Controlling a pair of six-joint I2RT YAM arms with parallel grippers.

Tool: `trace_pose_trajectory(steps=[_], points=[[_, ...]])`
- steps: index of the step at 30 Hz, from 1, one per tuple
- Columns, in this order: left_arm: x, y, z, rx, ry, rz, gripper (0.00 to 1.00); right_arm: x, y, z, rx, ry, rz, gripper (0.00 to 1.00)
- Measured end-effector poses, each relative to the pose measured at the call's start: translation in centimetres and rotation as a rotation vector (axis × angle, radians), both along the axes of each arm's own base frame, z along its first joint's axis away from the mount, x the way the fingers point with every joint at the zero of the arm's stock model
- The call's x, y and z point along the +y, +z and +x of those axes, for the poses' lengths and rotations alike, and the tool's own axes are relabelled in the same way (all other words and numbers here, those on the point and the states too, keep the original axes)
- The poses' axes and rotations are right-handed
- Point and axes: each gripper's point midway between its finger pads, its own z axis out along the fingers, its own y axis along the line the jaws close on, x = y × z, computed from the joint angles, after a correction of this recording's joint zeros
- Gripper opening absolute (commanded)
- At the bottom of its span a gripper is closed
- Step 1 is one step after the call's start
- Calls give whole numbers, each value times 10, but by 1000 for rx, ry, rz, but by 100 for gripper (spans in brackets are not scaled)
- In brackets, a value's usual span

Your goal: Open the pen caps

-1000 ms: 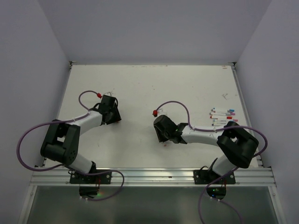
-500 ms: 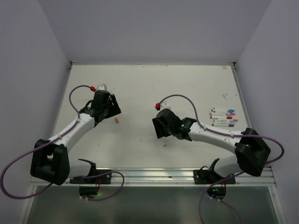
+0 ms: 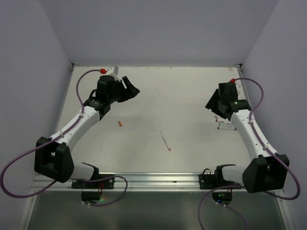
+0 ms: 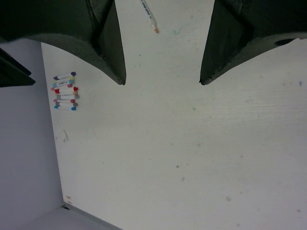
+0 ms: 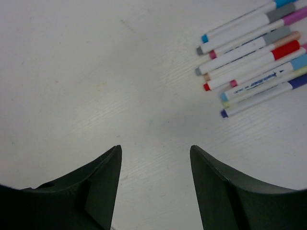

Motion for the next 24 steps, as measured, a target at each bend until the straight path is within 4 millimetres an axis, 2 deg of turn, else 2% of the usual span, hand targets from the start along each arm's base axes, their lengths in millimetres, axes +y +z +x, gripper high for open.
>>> trace_pose_trajectory(steps=[3,5,8,11,15,19,24], points=[[-27,3,-4,-12,-70,-19,65,-44,-5,-3,30,-141,54,60],[-41,1,-13,-4,-109,-18,64,-59,-11,-8,47,-199,90,59],[-55,-6,-26,11,-155,-16,63,-57,-16,-12,62,-220,132,53],[-58,-24,-39,63,-179,1,62,-54,-18,-12,81,-240,163,45],[-57,-34,-47,102,-194,28,62,-61,-31,-8,133,-299,193,45],[-55,-40,-52,124,-208,45,62,-73,-45,-15,173,-366,206,48],[-53,-44,-56,137,-222,67,62,-95,-66,-25,231,-451,216,48]])
